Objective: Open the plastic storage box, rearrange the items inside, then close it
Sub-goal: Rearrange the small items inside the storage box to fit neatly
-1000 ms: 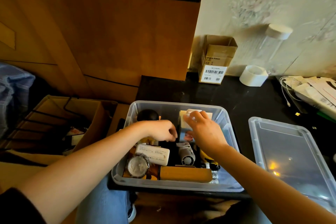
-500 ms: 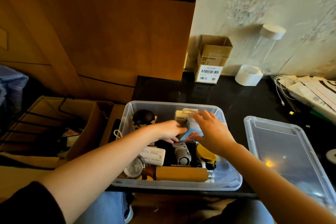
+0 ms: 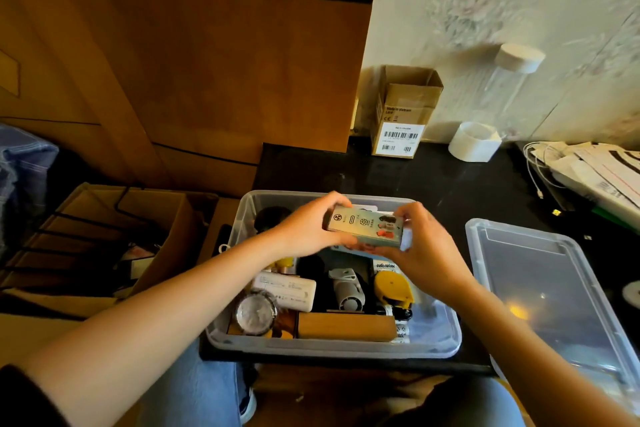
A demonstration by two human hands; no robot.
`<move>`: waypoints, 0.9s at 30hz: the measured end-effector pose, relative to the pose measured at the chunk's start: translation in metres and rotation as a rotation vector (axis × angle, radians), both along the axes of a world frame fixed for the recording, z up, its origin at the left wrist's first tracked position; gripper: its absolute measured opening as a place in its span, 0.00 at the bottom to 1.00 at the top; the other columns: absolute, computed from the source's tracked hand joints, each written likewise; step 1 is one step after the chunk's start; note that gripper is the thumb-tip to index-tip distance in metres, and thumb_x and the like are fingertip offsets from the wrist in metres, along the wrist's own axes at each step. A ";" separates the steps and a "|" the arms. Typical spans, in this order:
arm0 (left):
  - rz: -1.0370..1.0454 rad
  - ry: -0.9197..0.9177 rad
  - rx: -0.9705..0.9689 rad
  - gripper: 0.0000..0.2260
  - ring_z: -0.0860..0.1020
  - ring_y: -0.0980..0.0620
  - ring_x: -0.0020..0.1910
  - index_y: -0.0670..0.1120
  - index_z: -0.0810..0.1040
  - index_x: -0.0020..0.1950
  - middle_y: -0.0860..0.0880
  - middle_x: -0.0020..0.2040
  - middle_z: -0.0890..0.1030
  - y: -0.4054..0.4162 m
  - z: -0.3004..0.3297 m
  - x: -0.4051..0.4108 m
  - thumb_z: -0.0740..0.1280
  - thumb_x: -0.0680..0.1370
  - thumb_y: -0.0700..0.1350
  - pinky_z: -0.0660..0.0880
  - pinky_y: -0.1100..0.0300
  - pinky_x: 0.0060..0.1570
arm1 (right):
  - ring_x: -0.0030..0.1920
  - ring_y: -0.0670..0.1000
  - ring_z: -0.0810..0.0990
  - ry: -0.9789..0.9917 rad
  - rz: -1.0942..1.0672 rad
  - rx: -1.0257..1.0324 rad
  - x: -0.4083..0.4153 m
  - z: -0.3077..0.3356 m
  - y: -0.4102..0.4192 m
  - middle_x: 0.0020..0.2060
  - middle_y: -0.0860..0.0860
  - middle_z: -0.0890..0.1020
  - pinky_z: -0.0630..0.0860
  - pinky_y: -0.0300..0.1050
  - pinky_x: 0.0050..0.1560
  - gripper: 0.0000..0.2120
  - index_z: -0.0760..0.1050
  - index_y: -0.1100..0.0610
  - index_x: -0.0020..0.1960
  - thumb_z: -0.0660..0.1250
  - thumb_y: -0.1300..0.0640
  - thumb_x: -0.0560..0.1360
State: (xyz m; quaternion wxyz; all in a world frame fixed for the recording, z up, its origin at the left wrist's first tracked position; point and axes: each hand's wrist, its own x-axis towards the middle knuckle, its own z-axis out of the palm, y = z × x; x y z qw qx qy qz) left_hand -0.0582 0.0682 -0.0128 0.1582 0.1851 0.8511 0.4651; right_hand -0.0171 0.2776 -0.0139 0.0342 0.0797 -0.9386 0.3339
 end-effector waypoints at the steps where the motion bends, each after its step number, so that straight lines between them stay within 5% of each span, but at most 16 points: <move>1: 0.017 0.068 -0.014 0.20 0.74 0.55 0.57 0.53 0.70 0.59 0.52 0.59 0.75 -0.005 0.003 0.000 0.73 0.72 0.46 0.78 0.60 0.49 | 0.48 0.40 0.75 -0.039 0.018 0.009 0.001 -0.004 -0.002 0.54 0.46 0.77 0.73 0.25 0.35 0.23 0.65 0.48 0.57 0.73 0.48 0.67; 4: 0.029 0.216 -0.084 0.19 0.73 0.56 0.56 0.58 0.69 0.58 0.54 0.59 0.73 -0.008 0.007 0.003 0.73 0.72 0.47 0.76 0.64 0.42 | 0.53 0.47 0.78 -0.116 0.047 0.116 -0.001 -0.016 -0.014 0.59 0.50 0.77 0.75 0.35 0.45 0.22 0.67 0.52 0.62 0.71 0.50 0.71; 7: 0.001 0.346 -0.167 0.21 0.73 0.55 0.57 0.56 0.68 0.62 0.54 0.61 0.73 0.001 0.007 0.007 0.72 0.73 0.46 0.72 0.65 0.46 | 0.51 0.52 0.79 -0.112 0.049 0.310 -0.009 -0.024 -0.027 0.56 0.52 0.78 0.77 0.44 0.48 0.17 0.70 0.55 0.60 0.67 0.50 0.74; 13: -0.143 0.435 -0.454 0.23 0.72 0.48 0.63 0.45 0.67 0.68 0.48 0.67 0.69 0.023 -0.014 0.008 0.68 0.75 0.40 0.71 0.56 0.55 | 0.47 0.55 0.79 -0.305 0.112 0.704 -0.016 -0.038 -0.034 0.50 0.56 0.81 0.75 0.44 0.44 0.10 0.76 0.59 0.54 0.59 0.60 0.77; 16: -0.139 0.422 -0.446 0.22 0.70 0.49 0.65 0.45 0.68 0.69 0.48 0.67 0.70 0.025 -0.018 0.000 0.68 0.75 0.42 0.68 0.57 0.61 | 0.46 0.54 0.76 -0.355 0.222 0.754 -0.012 -0.045 -0.032 0.49 0.56 0.80 0.73 0.45 0.45 0.10 0.76 0.59 0.52 0.57 0.58 0.77; 19: -0.104 0.389 -0.398 0.24 0.66 0.51 0.68 0.48 0.68 0.70 0.50 0.70 0.69 0.024 -0.022 -0.003 0.68 0.75 0.43 0.63 0.58 0.65 | 0.59 0.56 0.70 -0.383 0.288 0.763 -0.006 -0.052 -0.034 0.55 0.56 0.76 0.69 0.50 0.57 0.12 0.75 0.56 0.57 0.57 0.57 0.77; 27: -0.155 0.388 -0.422 0.20 0.65 0.49 0.68 0.44 0.70 0.69 0.49 0.70 0.67 0.036 -0.025 0.000 0.66 0.77 0.41 0.64 0.57 0.64 | 0.66 0.56 0.64 -0.485 0.429 0.838 -0.004 -0.044 -0.033 0.61 0.54 0.74 0.57 0.58 0.68 0.15 0.75 0.56 0.60 0.57 0.57 0.76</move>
